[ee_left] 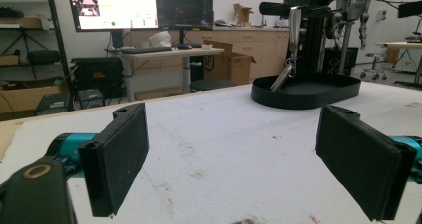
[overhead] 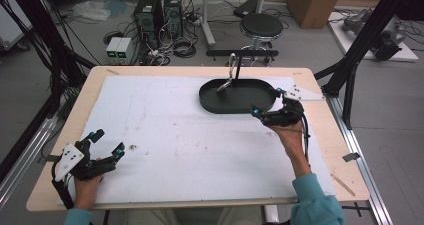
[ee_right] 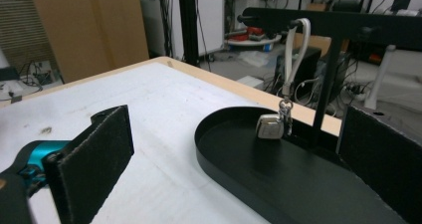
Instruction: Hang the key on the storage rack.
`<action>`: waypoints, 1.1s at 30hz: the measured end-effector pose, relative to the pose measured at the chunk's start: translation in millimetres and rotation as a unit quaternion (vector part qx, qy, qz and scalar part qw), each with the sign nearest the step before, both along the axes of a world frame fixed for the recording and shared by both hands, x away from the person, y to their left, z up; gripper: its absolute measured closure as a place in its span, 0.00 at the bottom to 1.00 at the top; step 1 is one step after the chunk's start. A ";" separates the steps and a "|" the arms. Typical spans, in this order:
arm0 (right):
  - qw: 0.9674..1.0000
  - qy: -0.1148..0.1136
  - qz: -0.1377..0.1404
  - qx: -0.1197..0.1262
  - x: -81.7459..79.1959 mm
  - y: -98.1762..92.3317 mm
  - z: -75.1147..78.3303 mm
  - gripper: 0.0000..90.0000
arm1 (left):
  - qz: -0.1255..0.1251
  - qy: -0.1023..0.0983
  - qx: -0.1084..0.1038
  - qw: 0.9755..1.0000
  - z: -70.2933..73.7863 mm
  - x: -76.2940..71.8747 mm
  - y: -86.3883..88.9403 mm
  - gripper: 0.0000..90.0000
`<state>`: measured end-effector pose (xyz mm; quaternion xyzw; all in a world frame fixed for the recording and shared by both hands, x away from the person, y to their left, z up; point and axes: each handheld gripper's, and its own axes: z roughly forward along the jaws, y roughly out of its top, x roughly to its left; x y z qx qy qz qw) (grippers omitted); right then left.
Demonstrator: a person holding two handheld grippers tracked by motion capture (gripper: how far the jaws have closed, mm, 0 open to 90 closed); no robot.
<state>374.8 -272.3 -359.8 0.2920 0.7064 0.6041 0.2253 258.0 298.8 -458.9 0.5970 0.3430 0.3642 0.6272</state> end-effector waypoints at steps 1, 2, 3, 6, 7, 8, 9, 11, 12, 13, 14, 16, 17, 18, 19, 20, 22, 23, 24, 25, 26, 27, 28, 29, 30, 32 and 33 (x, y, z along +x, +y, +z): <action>1.000 -0.004 0.000 0.006 -5.8 -3.1 -3.2 0.01 | 0.000 0.000 0.000 1.000 0.0 -0.1 0.0 0.16; 1.000 -0.006 -0.003 0.009 -10.7 -6.1 -6.2 0.01 | 0.001 -0.001 0.000 1.000 0.0 -0.1 -0.1 0.16; 1.000 -0.013 -0.006 0.012 -15.2 -9.0 -9.5 0.01 | 0.000 -0.001 0.000 1.000 -0.1 -0.2 -0.4 0.16; 0.999 -0.026 -0.016 0.026 -30.9 -17.8 -21.4 0.01 | 0.001 -0.002 0.000 1.000 -0.1 -0.2 -0.3 0.16; 0.999 -0.032 -0.020 0.028 -35.5 -20.4 -26.0 0.01 | 0.000 -0.001 0.000 1.000 -0.1 -0.3 -0.4 0.16; 0.999 -0.030 -0.023 0.030 -39.7 -22.7 -30.9 0.01 | 0.000 -0.001 -0.001 1.000 -0.1 -0.3 -0.4 0.16; 0.999 -0.032 -0.027 0.030 -42.6 -24.9 -35.4 0.01 | 0.000 -0.001 0.000 1.000 -0.1 -0.2 -0.3 0.16; 0.998 -0.049 -0.039 0.026 -48.0 -28.6 -44.4 0.01 | 0.000 -0.001 -0.001 1.000 0.0 -0.2 -0.2 0.16; 0.997 -0.052 -0.045 0.024 -50.4 -30.0 -48.2 0.01 | 0.000 -0.001 -0.001 1.000 0.0 -0.1 -0.1 0.16; 0.997 -0.054 -0.045 0.027 -53.2 -31.1 -52.0 0.01 | 0.000 -0.001 -0.001 1.000 0.0 -0.1 -0.2 0.16; 0.997 -0.053 -0.044 0.030 -55.3 -32.0 -55.9 0.01 | 0.000 -0.001 -0.001 1.000 0.0 -0.1 -0.2 0.16; 0.997 -0.054 -0.043 0.029 -58.9 -33.5 -64.3 0.01 | 0.000 -0.001 -0.001 1.000 0.0 -0.2 -0.2 0.16; 0.997 -0.054 -0.044 0.029 -60.7 -34.0 -68.8 0.01 | 0.000 -0.001 -0.001 1.000 0.0 -0.2 -0.2 0.16; 0.997 -0.050 -0.044 0.031 -61.8 -34.6 -73.1 0.01 | 0.000 -0.001 -0.001 1.000 0.0 -0.1 -0.2 0.16; 0.997 -0.048 -0.047 0.030 -61.9 -35.4 -77.1 0.01 | 0.000 -0.001 -0.001 1.000 0.0 -0.2 -0.2 0.16; 0.997 -0.047 -0.050 0.030 -62.0 -36.6 -80.9 0.01 | 0.001 -0.001 0.000 1.000 -0.1 -0.2 -0.1 0.16; 0.997 -0.036 -0.051 0.036 -62.7 -38.0 -88.1 0.01 | 0.001 -0.002 0.001 1.000 -0.1 -0.3 -0.1 0.16; 0.997 -0.034 -0.053 0.033 -62.7 -38.7 -91.5 0.01 | 0.001 -0.002 -0.001 1.000 -0.1 -0.2 -0.3 0.16; 0.997 -0.034 -0.053 0.032 -62.5 -39.7 -94.6 0.01 | 0.000 -0.001 -0.001 1.000 -0.1 -0.2 -0.2 0.16; 0.997 -0.031 -0.055 0.037 -63.5 -39.8 -94.4 0.01 | 0.001 -0.002 -0.001 1.000 -0.1 -0.2 -0.1 0.16; 0.997 -0.037 -0.053 0.041 -63.6 -41.2 -93.8 0.01 | 0.001 -0.001 -0.001 1.000 -0.1 -0.2 -0.2 0.16; 0.997 -0.028 -0.048 0.045 -63.3 -41.5 -94.7 0.01 | 0.001 -0.001 -0.001 1.000 -0.1 -0.2 -0.1 0.16; 0.998 -0.028 -0.047 0.043 -62.7 -41.4 -95.0 0.01 | 0.001 -0.002 -0.002 1.000 -0.1 -0.2 -0.1 0.16; 0.997 -0.030 -0.049 0.041 -63.2 -41.0 -95.1 0.01 | 0.001 -0.001 -0.001 1.000 -0.1 -0.2 -0.1 0.16; 0.998 -0.031 -0.050 0.037 -63.7 -40.2 -95.2 0.01 | 0.001 -0.001 -0.001 1.000 -0.1 -0.2 -0.2 0.16; 0.998 -0.032 -0.051 0.031 -64.3 -39.0 -95.1 0.01 | 0.001 -0.002 0.000 1.000 -0.2 -0.4 -0.3 0.16; 0.998 -0.032 -0.053 0.030 -64.2 -39.1 -95.2 0.01 | 0.001 -0.003 0.000 1.000 -0.2 -0.5 -0.5 0.16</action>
